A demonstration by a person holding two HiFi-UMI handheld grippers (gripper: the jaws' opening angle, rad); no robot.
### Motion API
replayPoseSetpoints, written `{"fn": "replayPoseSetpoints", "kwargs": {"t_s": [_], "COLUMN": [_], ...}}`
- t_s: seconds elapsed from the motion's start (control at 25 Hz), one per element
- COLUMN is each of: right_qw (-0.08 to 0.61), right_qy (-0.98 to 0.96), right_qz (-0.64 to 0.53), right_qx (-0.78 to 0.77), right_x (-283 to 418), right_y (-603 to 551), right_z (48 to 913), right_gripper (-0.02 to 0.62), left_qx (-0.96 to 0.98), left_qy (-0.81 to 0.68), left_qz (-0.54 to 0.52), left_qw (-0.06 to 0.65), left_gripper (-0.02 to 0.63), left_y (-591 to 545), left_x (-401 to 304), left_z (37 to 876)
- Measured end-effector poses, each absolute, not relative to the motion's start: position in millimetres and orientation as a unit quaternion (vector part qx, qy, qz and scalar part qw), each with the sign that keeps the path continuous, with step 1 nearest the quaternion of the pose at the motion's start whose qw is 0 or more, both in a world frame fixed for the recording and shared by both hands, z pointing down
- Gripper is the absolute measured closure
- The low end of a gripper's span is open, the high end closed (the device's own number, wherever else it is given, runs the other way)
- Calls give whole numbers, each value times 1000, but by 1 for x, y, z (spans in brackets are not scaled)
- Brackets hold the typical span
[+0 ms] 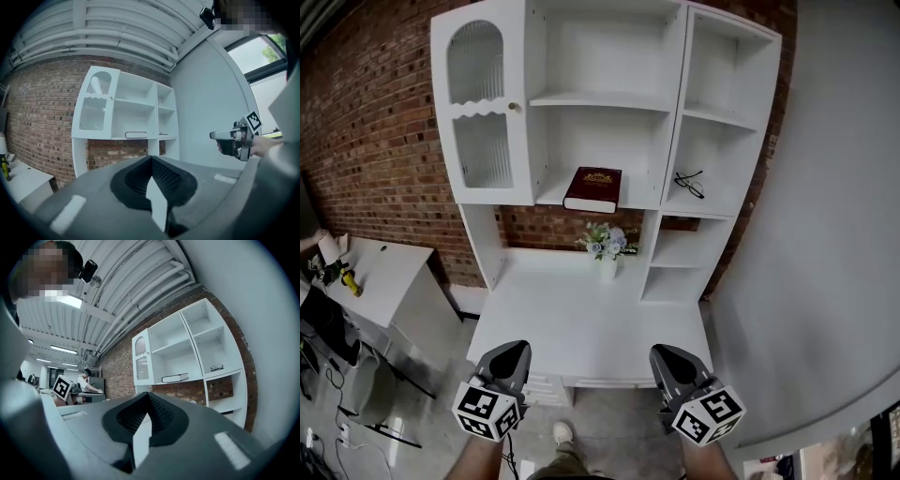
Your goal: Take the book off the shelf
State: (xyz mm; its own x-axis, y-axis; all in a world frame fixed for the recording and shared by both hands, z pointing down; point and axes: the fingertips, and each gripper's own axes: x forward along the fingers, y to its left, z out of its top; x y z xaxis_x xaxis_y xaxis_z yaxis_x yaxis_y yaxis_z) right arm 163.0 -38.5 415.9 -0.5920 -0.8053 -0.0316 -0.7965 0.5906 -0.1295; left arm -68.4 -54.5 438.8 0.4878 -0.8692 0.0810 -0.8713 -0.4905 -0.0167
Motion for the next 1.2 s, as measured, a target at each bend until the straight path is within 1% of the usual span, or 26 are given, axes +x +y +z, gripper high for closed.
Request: {"fn": "replayPoseSetpoints", "kwargs": {"t_s": [0.36, 0.68, 1.2], "right_qw": [36, 39, 41], "right_qy": [888, 886, 873], "right_qz": [-57, -54, -57], "right_qx": [-455, -460, -483], "right_x": [157, 147, 115], "right_y": [-83, -155, -269], "right_z": [417, 406, 400], "right_gripper": [572, 572, 573], "left_qx": [867, 875, 887], "left_qy": [-496, -483, -460], "left_qz": [33, 35, 45], "left_qw": [26, 12, 3], "left_gripper": [604, 604, 604], "left_y": [-103, -176, -300], "left_x": [-71, -70, -95], "left_z": [444, 428, 418]}}
